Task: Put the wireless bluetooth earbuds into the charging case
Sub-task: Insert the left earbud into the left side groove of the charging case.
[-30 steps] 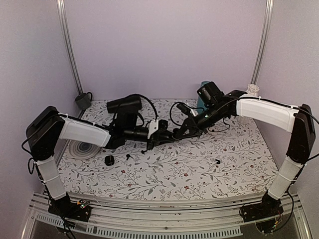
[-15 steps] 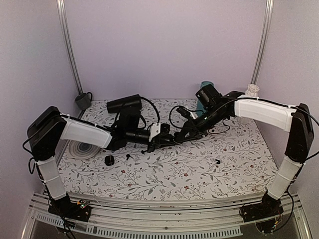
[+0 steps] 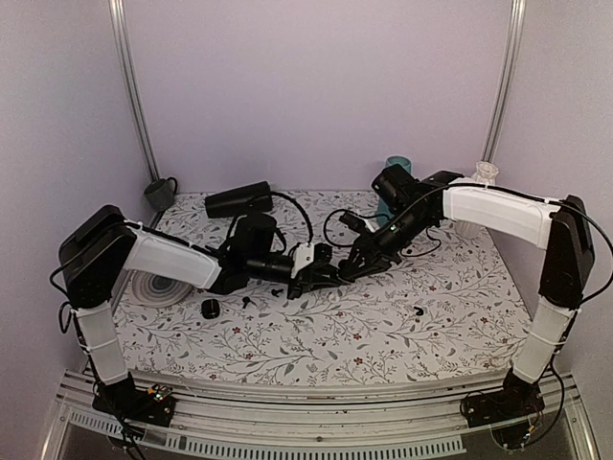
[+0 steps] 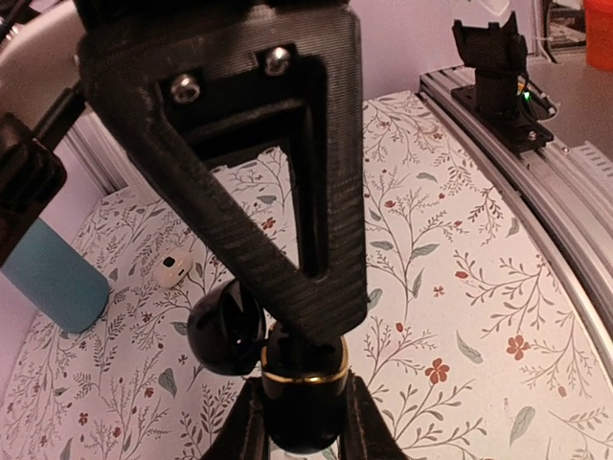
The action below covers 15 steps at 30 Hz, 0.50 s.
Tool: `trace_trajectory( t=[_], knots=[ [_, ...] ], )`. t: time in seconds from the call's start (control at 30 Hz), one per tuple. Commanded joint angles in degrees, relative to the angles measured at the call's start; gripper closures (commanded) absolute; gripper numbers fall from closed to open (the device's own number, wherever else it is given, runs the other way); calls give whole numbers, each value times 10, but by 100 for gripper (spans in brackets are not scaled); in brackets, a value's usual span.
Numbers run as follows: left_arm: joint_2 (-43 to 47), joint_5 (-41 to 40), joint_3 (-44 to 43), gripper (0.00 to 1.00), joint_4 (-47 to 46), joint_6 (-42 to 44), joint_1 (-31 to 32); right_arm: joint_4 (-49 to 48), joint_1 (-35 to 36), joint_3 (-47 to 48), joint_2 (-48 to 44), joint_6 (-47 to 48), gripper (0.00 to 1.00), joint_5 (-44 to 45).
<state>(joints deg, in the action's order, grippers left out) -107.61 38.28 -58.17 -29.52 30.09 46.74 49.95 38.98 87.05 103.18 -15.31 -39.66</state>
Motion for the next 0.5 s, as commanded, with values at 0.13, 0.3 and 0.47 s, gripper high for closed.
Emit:
trace_trajectory(
  t=[0.13, 0.3, 0.47],
  knots=[
    [-16, 18, 3, 100, -91, -35, 36, 52, 2, 58, 44, 14, 83, -4],
    [-21, 23, 13, 100, -130, -59, 41, 80, 2, 89, 63, 14, 82, -6],
    [-28, 25, 18, 100, -164, -82, 42, 92, 2, 106, 77, 6, 82, -5]
  ],
)
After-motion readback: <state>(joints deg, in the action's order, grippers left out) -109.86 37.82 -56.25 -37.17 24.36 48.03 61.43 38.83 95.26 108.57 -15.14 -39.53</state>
